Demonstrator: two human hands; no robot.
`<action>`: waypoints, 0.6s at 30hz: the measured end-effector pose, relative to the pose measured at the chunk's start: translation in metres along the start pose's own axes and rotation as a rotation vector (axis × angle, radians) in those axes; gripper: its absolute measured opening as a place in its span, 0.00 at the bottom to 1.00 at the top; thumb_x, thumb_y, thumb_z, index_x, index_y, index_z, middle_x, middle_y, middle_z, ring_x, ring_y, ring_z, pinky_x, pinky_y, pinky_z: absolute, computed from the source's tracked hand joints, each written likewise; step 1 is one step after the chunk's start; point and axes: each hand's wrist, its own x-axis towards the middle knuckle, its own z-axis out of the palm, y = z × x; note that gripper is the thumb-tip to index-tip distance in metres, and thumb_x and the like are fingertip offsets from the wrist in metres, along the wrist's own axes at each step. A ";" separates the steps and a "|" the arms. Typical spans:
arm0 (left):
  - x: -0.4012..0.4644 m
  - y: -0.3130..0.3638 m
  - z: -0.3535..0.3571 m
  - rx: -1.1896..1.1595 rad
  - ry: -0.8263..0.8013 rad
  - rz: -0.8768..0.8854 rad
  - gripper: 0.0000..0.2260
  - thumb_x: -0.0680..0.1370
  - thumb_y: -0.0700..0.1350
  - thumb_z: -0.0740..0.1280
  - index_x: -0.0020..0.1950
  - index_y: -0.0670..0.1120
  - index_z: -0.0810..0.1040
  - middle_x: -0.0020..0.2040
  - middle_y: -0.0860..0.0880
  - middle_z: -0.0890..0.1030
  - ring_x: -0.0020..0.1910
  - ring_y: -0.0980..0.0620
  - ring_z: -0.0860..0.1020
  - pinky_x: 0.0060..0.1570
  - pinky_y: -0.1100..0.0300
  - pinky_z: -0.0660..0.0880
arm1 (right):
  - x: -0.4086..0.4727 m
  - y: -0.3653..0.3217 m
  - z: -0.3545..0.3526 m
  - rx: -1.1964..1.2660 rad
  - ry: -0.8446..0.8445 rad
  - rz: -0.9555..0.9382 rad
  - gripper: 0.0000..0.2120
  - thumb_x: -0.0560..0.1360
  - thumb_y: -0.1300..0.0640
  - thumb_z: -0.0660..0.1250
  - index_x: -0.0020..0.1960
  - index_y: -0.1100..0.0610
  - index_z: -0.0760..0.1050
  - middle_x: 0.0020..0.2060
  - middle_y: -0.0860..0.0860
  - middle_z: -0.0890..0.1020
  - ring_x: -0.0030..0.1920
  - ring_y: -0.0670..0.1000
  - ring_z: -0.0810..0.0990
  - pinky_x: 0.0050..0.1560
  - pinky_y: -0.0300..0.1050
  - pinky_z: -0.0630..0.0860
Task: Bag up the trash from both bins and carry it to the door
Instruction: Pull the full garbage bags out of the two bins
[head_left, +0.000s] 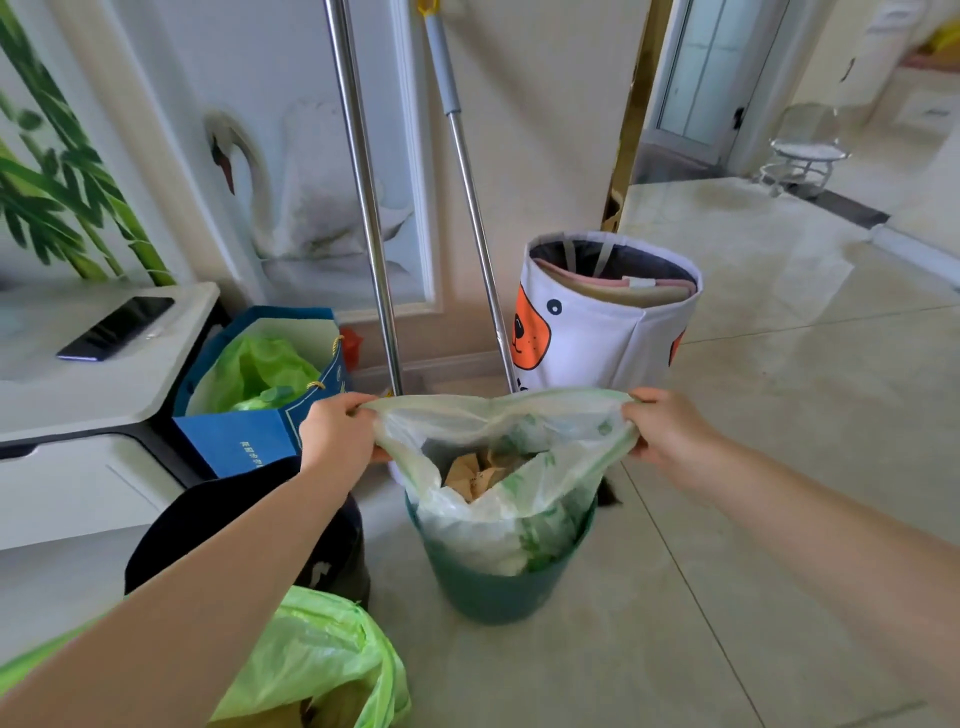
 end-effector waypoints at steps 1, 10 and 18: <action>0.002 0.006 -0.002 -0.042 -0.003 0.001 0.11 0.77 0.35 0.60 0.48 0.46 0.80 0.43 0.44 0.81 0.36 0.44 0.82 0.29 0.56 0.82 | 0.000 -0.008 -0.001 0.030 0.040 -0.026 0.16 0.76 0.71 0.56 0.61 0.63 0.74 0.48 0.61 0.76 0.39 0.56 0.77 0.33 0.45 0.75; 0.002 0.046 -0.034 -0.193 0.028 -0.034 0.08 0.78 0.35 0.62 0.50 0.43 0.80 0.51 0.38 0.81 0.43 0.37 0.83 0.27 0.60 0.80 | -0.024 -0.054 -0.026 0.065 0.167 -0.169 0.12 0.72 0.71 0.62 0.36 0.58 0.78 0.34 0.55 0.79 0.38 0.57 0.79 0.49 0.52 0.78; -0.007 0.069 -0.047 -0.225 -0.019 -0.026 0.08 0.78 0.36 0.64 0.49 0.44 0.81 0.43 0.42 0.81 0.40 0.44 0.81 0.29 0.59 0.79 | -0.044 -0.077 -0.033 0.166 0.152 -0.143 0.13 0.72 0.73 0.60 0.37 0.60 0.77 0.37 0.58 0.79 0.42 0.56 0.77 0.45 0.53 0.79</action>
